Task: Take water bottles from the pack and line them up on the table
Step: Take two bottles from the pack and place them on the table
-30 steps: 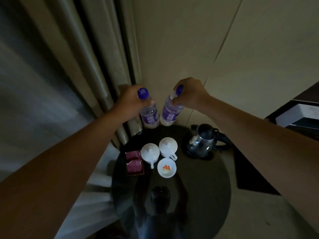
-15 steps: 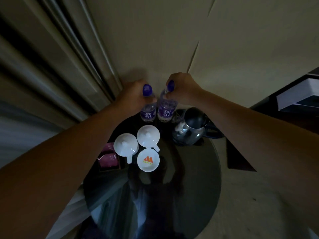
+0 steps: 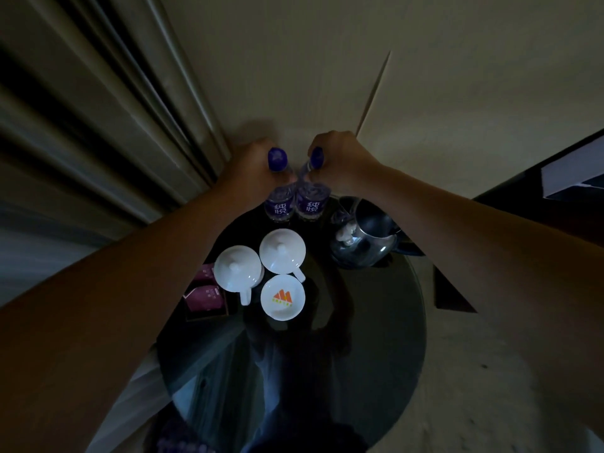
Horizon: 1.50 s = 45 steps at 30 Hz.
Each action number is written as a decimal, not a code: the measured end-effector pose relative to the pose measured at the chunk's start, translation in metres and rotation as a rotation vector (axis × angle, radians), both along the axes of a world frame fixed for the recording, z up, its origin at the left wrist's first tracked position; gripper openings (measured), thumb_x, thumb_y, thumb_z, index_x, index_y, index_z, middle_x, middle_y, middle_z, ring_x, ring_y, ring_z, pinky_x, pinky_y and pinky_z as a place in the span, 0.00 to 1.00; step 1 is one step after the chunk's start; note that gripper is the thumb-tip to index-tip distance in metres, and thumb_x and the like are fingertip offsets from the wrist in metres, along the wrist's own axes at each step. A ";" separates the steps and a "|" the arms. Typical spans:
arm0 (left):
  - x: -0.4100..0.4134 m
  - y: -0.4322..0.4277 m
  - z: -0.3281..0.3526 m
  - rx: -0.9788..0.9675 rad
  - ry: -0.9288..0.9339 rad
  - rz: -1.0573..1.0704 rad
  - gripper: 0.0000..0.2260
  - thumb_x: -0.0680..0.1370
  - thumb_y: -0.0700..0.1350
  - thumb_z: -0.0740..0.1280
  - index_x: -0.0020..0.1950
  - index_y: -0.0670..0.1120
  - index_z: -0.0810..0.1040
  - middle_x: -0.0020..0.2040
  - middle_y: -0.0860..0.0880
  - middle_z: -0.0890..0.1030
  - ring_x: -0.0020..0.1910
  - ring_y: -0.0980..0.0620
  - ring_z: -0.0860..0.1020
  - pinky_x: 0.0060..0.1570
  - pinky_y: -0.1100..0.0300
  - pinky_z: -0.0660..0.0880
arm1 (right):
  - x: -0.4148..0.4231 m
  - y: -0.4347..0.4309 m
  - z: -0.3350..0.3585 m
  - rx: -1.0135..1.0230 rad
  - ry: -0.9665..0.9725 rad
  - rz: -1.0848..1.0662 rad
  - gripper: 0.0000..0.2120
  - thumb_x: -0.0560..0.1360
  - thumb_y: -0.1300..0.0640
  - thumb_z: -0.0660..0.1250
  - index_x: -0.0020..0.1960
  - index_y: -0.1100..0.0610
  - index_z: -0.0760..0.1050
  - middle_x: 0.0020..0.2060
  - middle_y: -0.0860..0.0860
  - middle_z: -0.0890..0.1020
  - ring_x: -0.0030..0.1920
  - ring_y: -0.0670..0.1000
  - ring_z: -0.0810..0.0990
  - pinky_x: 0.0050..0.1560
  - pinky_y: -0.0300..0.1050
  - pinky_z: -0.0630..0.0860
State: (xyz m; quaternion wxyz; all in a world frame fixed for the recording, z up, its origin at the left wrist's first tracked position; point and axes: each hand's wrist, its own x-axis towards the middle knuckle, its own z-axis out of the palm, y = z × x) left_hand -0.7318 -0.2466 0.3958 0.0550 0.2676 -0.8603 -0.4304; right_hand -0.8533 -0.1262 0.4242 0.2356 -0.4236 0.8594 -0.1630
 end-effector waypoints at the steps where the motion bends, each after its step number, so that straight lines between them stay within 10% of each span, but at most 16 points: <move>1: -0.001 0.001 0.002 -0.007 -0.008 -0.013 0.16 0.67 0.43 0.76 0.32 0.51 0.68 0.29 0.55 0.70 0.29 0.61 0.67 0.25 0.73 0.62 | -0.001 0.000 0.001 0.007 0.002 0.002 0.15 0.67 0.57 0.74 0.50 0.60 0.76 0.48 0.57 0.79 0.44 0.53 0.76 0.39 0.39 0.66; 18: 0.019 0.003 0.010 -0.034 -0.039 -0.135 0.11 0.66 0.42 0.77 0.39 0.45 0.74 0.31 0.57 0.74 0.31 0.64 0.71 0.29 0.75 0.65 | 0.015 0.007 0.012 0.112 -0.078 0.108 0.18 0.66 0.56 0.75 0.54 0.59 0.76 0.54 0.57 0.77 0.51 0.56 0.78 0.41 0.41 0.70; 33: 0.026 0.009 -0.003 0.085 -0.024 -0.025 0.19 0.65 0.39 0.76 0.52 0.42 0.74 0.48 0.41 0.82 0.50 0.43 0.80 0.51 0.45 0.77 | 0.019 0.007 0.007 0.150 -0.002 0.083 0.27 0.64 0.49 0.77 0.58 0.59 0.75 0.57 0.58 0.78 0.58 0.58 0.76 0.48 0.41 0.70; 45: 0.031 0.005 -0.015 0.097 0.023 -0.021 0.21 0.64 0.41 0.78 0.52 0.41 0.73 0.47 0.44 0.80 0.46 0.50 0.76 0.48 0.54 0.74 | 0.015 0.005 -0.006 0.155 0.008 0.039 0.31 0.62 0.49 0.78 0.61 0.59 0.74 0.58 0.58 0.78 0.57 0.58 0.77 0.45 0.42 0.70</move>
